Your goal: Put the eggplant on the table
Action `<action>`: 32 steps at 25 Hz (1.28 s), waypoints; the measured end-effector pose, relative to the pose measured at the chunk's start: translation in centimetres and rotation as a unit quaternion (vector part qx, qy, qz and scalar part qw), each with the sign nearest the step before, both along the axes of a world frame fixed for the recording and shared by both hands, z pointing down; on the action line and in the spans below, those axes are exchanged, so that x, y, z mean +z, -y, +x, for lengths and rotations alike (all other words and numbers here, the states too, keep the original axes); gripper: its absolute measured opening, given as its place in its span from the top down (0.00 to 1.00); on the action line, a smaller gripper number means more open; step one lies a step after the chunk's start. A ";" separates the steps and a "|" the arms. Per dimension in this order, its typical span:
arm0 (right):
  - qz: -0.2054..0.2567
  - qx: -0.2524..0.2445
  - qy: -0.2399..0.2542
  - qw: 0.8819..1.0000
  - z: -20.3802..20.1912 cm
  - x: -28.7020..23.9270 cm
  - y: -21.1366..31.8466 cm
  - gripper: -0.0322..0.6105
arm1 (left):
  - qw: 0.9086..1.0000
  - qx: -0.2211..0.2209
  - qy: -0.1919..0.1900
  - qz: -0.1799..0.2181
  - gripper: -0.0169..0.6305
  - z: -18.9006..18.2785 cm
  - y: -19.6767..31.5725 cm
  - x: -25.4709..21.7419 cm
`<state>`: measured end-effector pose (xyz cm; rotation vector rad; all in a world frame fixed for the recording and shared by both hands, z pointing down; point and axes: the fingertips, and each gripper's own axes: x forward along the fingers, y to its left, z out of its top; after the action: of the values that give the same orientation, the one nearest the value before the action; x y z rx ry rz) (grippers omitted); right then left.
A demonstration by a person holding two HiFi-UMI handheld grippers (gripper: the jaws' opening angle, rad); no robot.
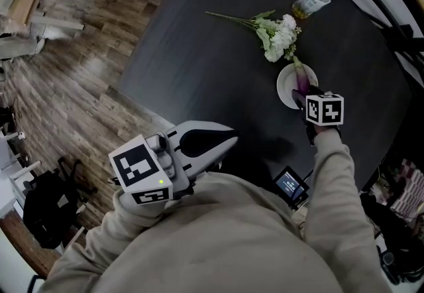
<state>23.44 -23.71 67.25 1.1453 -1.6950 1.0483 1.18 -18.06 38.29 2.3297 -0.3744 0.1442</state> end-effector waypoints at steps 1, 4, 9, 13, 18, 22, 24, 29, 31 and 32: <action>0.001 -0.002 -0.001 1.000 0.0 0.0 0.0 0.51 | 1.000 0.001 0.000 0.000 0.96 0.0 0.0 0.0; 0.003 -0.005 -0.001 1.000 -0.1 0.1 -0.2 0.51 | 1.000 0.006 0.000 0.000 0.96 0.0 -0.1 0.0; 0.015 0.006 -0.015 1.000 0.4 -0.2 0.0 0.51 | 1.000 0.013 0.001 0.002 0.96 -0.1 -0.4 0.0; 0.019 0.020 -0.022 0.999 1.2 -0.4 0.0 0.51 | 1.000 0.016 0.003 0.002 0.96 -0.5 -0.5 0.0; 0.028 0.028 -0.032 0.999 1.9 -1.3 0.0 0.51 | 1.000 0.024 0.003 0.010 0.96 -0.9 -0.6 -0.7; 0.053 0.042 -0.025 0.997 1.8 -3.6 0.5 0.51 | 0.999 0.033 0.003 0.028 0.96 -1.0 -0.4 -1.8; 0.067 0.050 -0.017 0.996 1.8 -5.1 0.6 0.51 | 0.998 0.041 0.001 0.038 0.96 -0.8 -0.4 -2.5; 0.109 0.070 0.002 0.992 2.1 -10.2 0.4 0.51 | 0.995 0.070 -0.007 0.069 0.96 0.2 -0.3 -4.6; 0.131 0.079 0.014 0.988 2.1 -12.7 0.4 0.52 | 0.993 0.081 -0.012 0.081 0.96 0.5 0.0 -5.4; 0.144 0.084 0.022 0.986 2.1 -14.1 0.3 0.52 | 0.992 0.086 -0.015 0.086 0.96 0.7 0.1 -5.9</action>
<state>25.58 -24.02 53.16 1.4797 -1.8533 0.9544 1.91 -18.16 32.40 2.5301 -0.1760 0.1650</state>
